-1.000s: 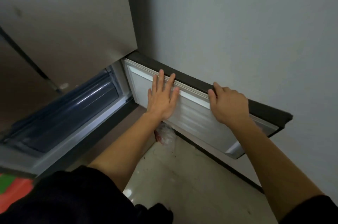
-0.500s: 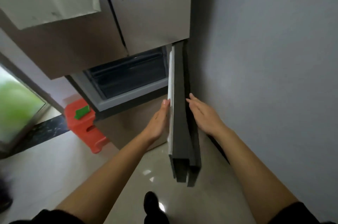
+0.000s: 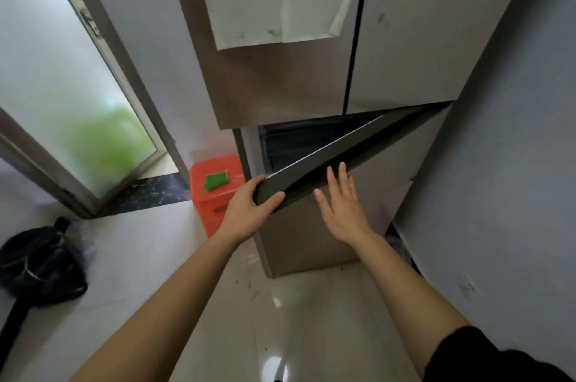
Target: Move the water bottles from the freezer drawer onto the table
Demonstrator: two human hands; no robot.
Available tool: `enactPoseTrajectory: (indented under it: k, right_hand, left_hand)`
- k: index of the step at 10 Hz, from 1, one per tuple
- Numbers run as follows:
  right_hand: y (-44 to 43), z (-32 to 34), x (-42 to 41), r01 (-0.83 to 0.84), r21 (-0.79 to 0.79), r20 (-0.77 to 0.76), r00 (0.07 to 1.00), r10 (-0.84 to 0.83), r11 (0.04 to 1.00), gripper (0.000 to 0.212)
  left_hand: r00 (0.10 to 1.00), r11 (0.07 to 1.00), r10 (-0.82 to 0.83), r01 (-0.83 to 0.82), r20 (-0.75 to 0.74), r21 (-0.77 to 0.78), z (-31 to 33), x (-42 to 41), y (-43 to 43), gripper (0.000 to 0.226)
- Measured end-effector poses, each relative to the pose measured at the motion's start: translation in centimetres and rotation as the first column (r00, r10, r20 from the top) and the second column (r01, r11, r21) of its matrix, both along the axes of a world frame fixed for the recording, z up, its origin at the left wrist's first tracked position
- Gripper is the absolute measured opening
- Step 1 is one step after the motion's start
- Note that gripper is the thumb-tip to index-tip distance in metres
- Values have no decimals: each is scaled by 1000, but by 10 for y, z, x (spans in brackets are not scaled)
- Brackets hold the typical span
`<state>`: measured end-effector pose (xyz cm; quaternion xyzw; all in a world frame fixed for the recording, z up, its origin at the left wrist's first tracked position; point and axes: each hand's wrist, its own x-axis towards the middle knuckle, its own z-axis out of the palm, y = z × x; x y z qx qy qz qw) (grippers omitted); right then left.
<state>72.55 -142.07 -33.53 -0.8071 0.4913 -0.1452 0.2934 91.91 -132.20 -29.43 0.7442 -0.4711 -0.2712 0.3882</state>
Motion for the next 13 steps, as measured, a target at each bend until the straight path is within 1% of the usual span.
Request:
enactPoseTrajectory:
  k: [1,2,3,4,5,6,7,8,9,10,11,12,13]
  right_hand:
    - [-10,-3,25,-29,-23,-17,999,29,999,76]
    - [-25,-10,36,-78,-48,-128,989,72,996,78]
    - [-48,-17,37,-84,-6,-210,974,81,996,79]
    - [-73,-20,35,-56,-44,-223,974,44,998,85]
    - [-91,-19,36,-59,-87,-264,964,34,994,96]
    - [-98,-28,39,-97,-101,-326,944,59,990,110]
    - [-108,-32,44,-130,-91,-361,928,89,987,113]
    - [-129,-25,46,-190,-92,-409,902,137,977,103]
    - [-143,-16,44,-234,-30,-443,874,197,972,94]
    - [-146,-12,38,-268,-13,-438,868,235,963,89]
    - [-142,-1,33,-266,30,-382,888,257,964,82]
    - [-148,35,34,-228,-12,-111,968,226,974,72]
    - [-148,115,29,-109,-276,274,943,187,955,52]
  left_hand:
    - [987,994,101,-95,123,-51,-16,25,-17,67]
    - [969,967,244,-239,46,-91,-24,33,-38,65]
    - [948,944,313,-317,-57,-93,-32,39,-60,77]
    - [916,917,384,-393,-111,-70,-35,42,-77,88]
    - [887,890,447,-454,-121,-38,-36,37,-89,95]
    - [880,887,451,-460,-146,-31,-41,37,-102,104]
    - [875,887,453,-461,-169,-10,-37,52,-115,108]
    - [862,894,431,-449,-267,-8,-27,71,-129,99]
    - [853,904,413,-425,-319,33,-16,78,-136,93]
    - [861,902,420,-432,-287,23,-22,78,-136,90]
    - [906,911,409,-412,-105,-6,-20,71,-133,86]
    - [901,926,366,-377,233,5,-20,63,-134,85]
    - [904,943,260,-313,339,112,-20,57,-135,89]
